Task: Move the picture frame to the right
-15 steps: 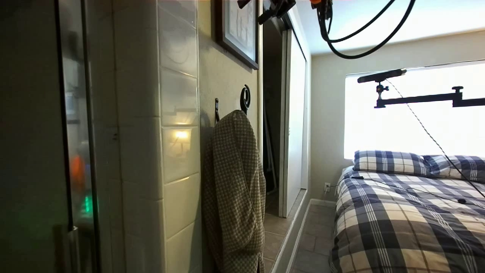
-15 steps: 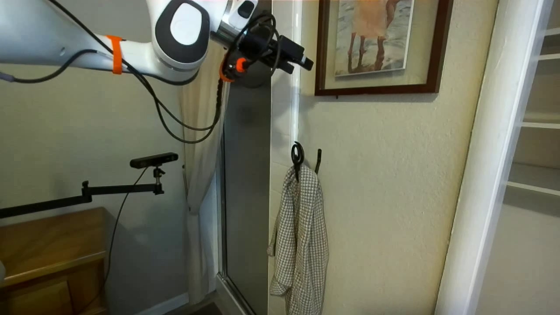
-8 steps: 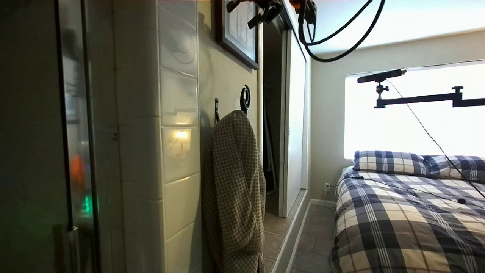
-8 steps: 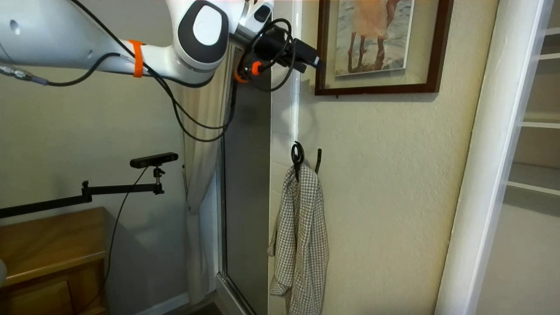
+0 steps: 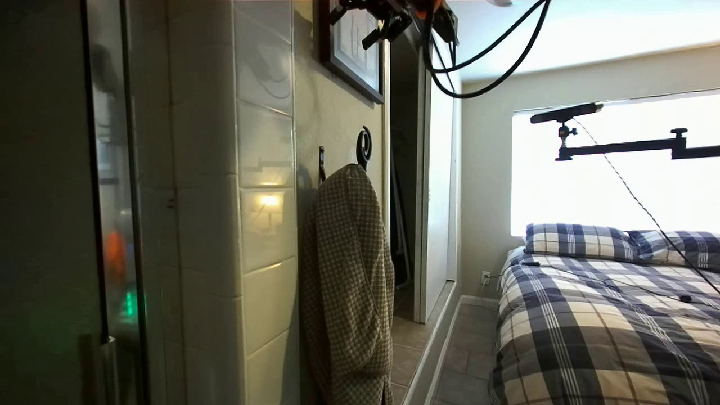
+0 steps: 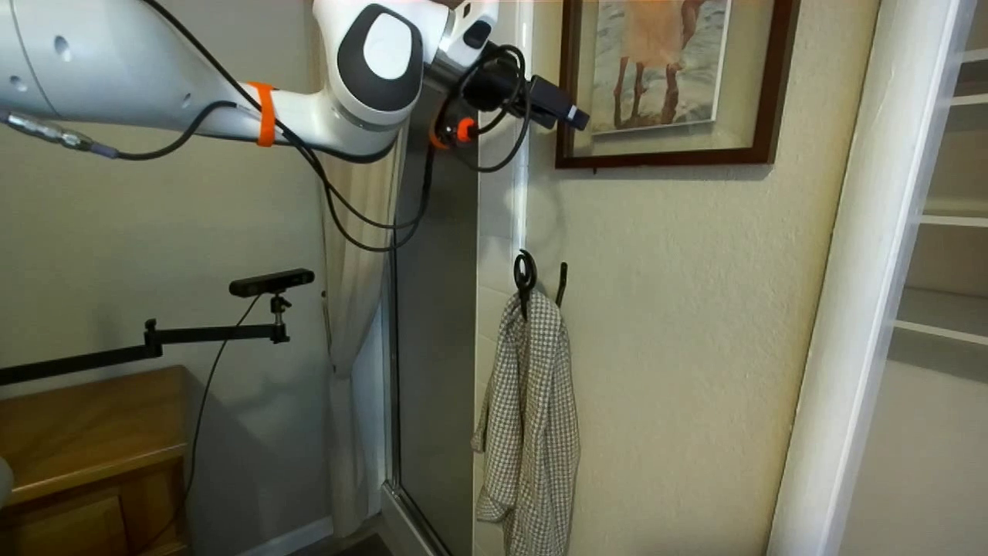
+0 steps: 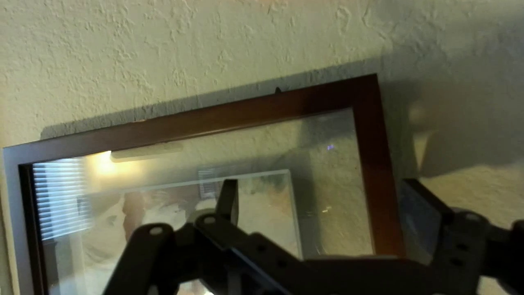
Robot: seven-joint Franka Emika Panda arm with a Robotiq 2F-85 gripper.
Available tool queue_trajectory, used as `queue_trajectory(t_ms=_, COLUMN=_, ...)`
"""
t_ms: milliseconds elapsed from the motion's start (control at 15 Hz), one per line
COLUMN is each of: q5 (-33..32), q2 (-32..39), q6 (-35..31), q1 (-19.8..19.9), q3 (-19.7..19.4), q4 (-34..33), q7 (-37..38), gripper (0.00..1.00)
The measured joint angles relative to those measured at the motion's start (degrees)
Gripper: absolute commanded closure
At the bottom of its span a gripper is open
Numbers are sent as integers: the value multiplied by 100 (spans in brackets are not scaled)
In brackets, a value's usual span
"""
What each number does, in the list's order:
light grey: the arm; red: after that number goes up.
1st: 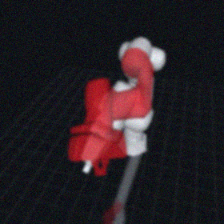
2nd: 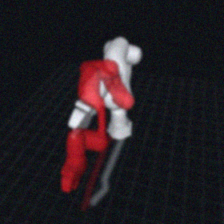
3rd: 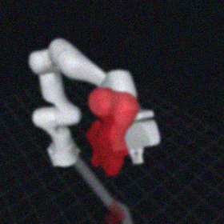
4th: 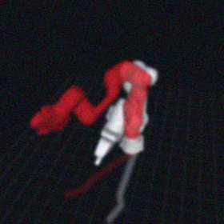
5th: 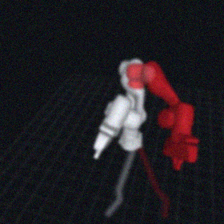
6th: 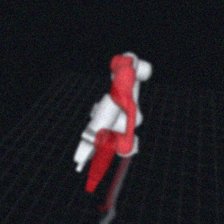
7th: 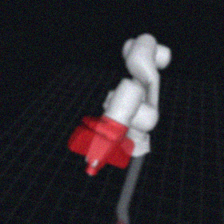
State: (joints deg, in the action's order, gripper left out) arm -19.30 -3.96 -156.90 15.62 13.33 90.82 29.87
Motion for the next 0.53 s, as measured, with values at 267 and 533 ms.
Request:
queue_trajectory(t_ms=267, q5=-162, q2=38, q6=8, q1=-2, q3=3, q4=-32, q7=290, gripper=0)
queue_trajectory(t_ms=533, q5=-436, q2=38, q6=9, q1=-3, q3=6, q4=-32, q7=646, gripper=0)
